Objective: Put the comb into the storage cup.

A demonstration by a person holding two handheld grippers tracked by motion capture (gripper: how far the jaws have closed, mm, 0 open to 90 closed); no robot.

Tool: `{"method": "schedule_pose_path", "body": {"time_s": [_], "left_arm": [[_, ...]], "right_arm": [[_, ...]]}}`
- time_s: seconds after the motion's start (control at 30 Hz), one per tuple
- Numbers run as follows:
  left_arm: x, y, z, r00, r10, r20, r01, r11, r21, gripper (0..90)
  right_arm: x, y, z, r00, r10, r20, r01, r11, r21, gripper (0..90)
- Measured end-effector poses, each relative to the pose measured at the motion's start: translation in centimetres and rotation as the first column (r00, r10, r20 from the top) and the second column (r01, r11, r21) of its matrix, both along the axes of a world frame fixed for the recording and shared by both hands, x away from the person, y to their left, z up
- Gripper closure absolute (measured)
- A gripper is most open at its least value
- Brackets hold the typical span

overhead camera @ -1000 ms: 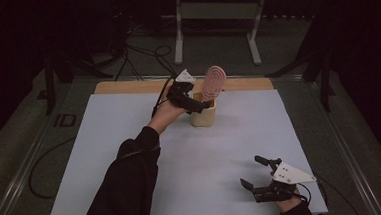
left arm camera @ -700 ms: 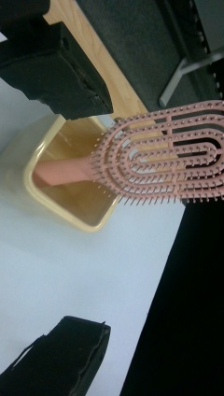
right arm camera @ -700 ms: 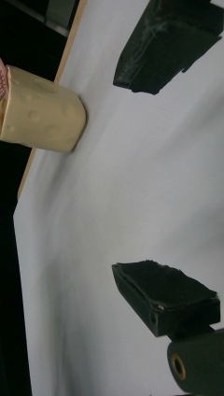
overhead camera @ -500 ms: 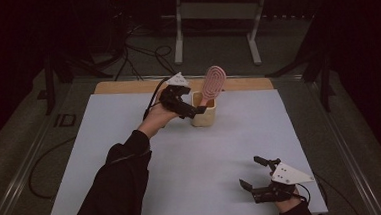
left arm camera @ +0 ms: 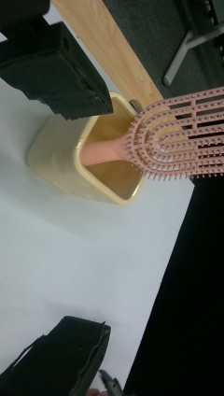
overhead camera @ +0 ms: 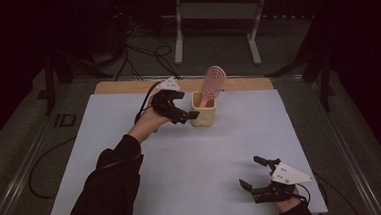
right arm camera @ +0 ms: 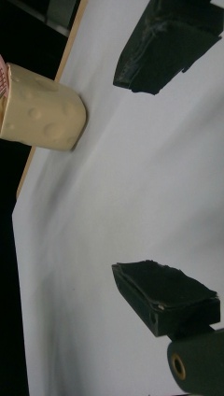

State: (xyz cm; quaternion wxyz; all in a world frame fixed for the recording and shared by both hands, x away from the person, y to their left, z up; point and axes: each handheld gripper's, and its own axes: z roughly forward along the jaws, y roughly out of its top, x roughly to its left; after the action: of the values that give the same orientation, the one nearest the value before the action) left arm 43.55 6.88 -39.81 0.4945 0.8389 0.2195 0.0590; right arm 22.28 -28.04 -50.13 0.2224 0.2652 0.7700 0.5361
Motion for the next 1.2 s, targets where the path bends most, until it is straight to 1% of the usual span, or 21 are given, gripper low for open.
{"method": "schedule_pose_path", "body": {"time_s": [0.23, 0.3, 0.33, 0.4, 0.5, 0.8, 0.9, 0.97, 1.03, 1.2], "left_arm": [[-1.0, 1.8, -0.1, 1.0, -0.004, -0.001, 0.004, 1.0, -0.001, 0.0], [-1.3, 2.3, -0.2, 1.0, 0.001, 0.002, -0.001, 1.0, 0.001, 0.0], [-1.4, 2.6, -0.2, 1.0, 0.004, -0.006, -0.004, 1.0, -0.005, 0.0], [-1.7, 3.1, -0.3, 1.0, 0.008, -0.005, -0.008, 1.0, -0.002, 0.0], [-2.2, 3.8, -0.4, 1.0, 0.004, -0.005, -0.004, 1.0, 0.005, 0.0], [-3.9, 6.2, -0.7, 0.9998, 0.019, -0.006, -0.019, 0.9998, 0.0, 0.0], [-4.5, 6.9, -0.9, 0.9998, 0.019, -0.005, -0.019, 0.9998, 0.008, 0.0], [-4.9, 7.3, -1.1, 0.9997, 0.022, -0.009, -0.022, 0.9998, 0.001, 0.0], [-5.3, 7.7, -1.3, 0.9997, 0.024, -0.007, -0.024, 0.9997, 0.011, 0.0], [-6.1, 8.9, -1.9, 0.9994, 0.032, -0.013, -0.032, 0.9994, 0.011, 0.0]], "right_arm": [[0.0, 0.0, 0.0, 1.0, -0.003, -0.003, 0.003, 1.0, 0.001, 9.1], [0.0, 0.0, 0.0, 1.0, 0.0, -0.001, 0.0, 1.0, 0.0, 9.1], [0.0, 0.0, 0.0, 1.0, -0.001, -0.001, 0.001, 1.0, -0.001, 9.1], [0.0, 0.1, 0.0, 1.0, 0.0, 0.0, 0.0, 1.0, -0.003, 9.1], [0.0, 0.1, 0.0, 1.0, -0.002, 0.001, 0.002, 1.0, -0.003, 9.1], [0.0, 0.1, 0.0, 1.0, -0.002, -0.001, 0.002, 1.0, -0.003, 9.1], [0.0, 0.1, 0.0, 1.0, -0.003, -0.004, 0.003, 1.0, -0.002, 9.1], [0.0, 0.1, 0.0, 1.0, -0.001, -0.001, 0.001, 1.0, -0.006, 9.1], [0.0, 0.1, 0.0, 1.0, -0.002, -0.002, 0.002, 1.0, -0.005, 9.1], [0.0, 0.1, 0.0, 1.0, -0.003, -0.002, 0.003, 1.0, -0.006, 9.1]]}}
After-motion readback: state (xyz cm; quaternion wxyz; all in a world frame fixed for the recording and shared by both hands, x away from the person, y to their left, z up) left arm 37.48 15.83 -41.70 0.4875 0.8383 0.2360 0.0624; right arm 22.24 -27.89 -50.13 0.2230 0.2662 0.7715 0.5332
